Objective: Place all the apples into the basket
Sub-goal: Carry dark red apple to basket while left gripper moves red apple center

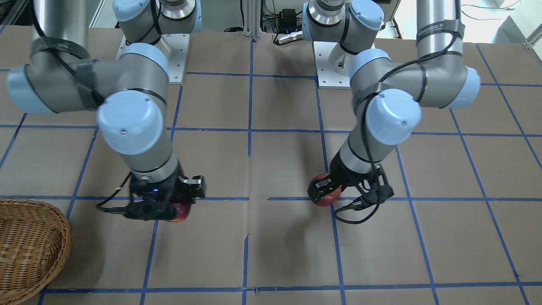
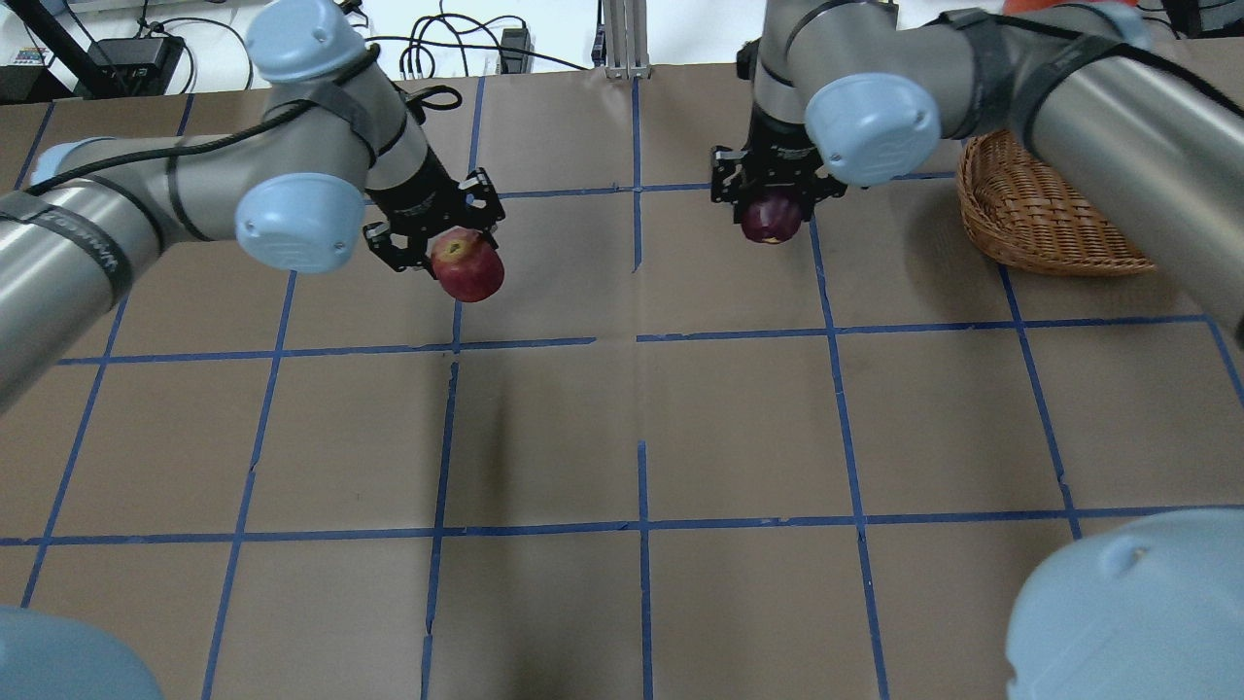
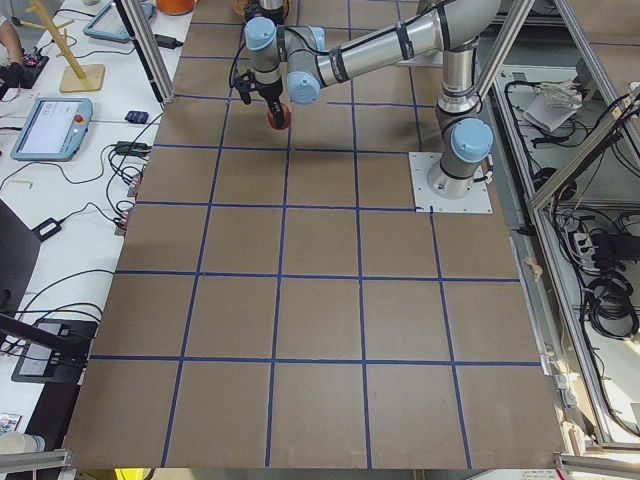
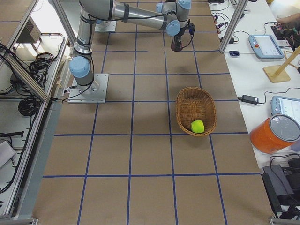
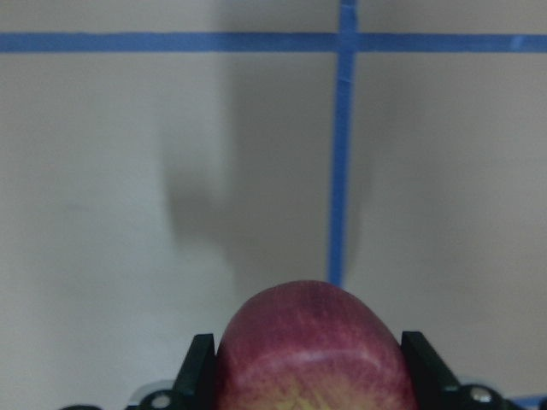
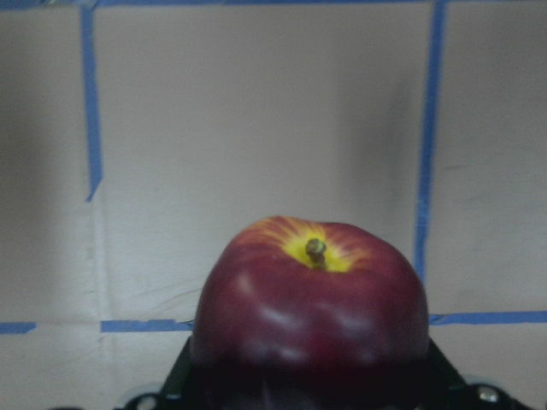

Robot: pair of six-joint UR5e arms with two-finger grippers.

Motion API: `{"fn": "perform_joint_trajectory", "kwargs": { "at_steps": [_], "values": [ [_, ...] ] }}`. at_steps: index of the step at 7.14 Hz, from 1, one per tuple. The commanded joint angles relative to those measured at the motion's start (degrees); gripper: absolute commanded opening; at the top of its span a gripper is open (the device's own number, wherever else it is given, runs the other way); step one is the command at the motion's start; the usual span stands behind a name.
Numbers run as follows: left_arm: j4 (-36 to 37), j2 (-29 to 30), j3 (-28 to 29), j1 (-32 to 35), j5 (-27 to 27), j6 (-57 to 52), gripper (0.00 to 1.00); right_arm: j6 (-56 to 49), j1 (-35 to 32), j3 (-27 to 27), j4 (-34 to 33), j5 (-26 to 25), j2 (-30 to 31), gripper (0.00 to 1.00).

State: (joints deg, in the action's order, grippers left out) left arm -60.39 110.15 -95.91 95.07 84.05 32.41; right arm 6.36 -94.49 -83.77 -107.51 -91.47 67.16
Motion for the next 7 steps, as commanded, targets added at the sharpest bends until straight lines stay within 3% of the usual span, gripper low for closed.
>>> {"fn": "perform_joint_trajectory", "kwargs": {
  "at_steps": [1, 2, 3, 4, 5, 6, 7],
  "values": [
    [5.10, 5.92, 0.37, 11.41, 0.06, 18.74, 0.21, -15.50, 14.44, 1.67, -0.59, -6.24, 0.18, 0.00],
    [5.81, 7.87, -0.24, 14.33, 0.75, 19.17, 0.24, -22.29, 20.43, 2.03, -2.95, -6.35, -2.10, 0.00],
    [6.34, 8.76, -0.86, 15.40, 0.93, 19.18, 0.43, -29.40, 25.36, 2.03, -8.02, -6.70, -5.34, 0.00],
    [6.52, 9.46, -1.38, 15.76, 3.02, 18.66, 0.95, -31.82, 28.19, 2.12, -10.68, -6.62, -7.81, 0.00],
    [6.78, 9.21, -0.69, 15.76, 3.57, 17.35, 1.00, -32.46, 28.92, 1.86, -14.10, -6.70, -10.01, 0.00],
    [6.69, 6.86, 0.01, 15.16, 3.57, 15.50, 1.00, -32.46, 29.62, 1.86, -16.31, -6.70, -11.86, 0.07],
    [3.04, 3.61, 1.84, 13.93, 3.75, 11.31, 1.00, -32.55, 30.24, 1.77, -17.29, -6.62, -12.83, 0.20]
  ]
}}
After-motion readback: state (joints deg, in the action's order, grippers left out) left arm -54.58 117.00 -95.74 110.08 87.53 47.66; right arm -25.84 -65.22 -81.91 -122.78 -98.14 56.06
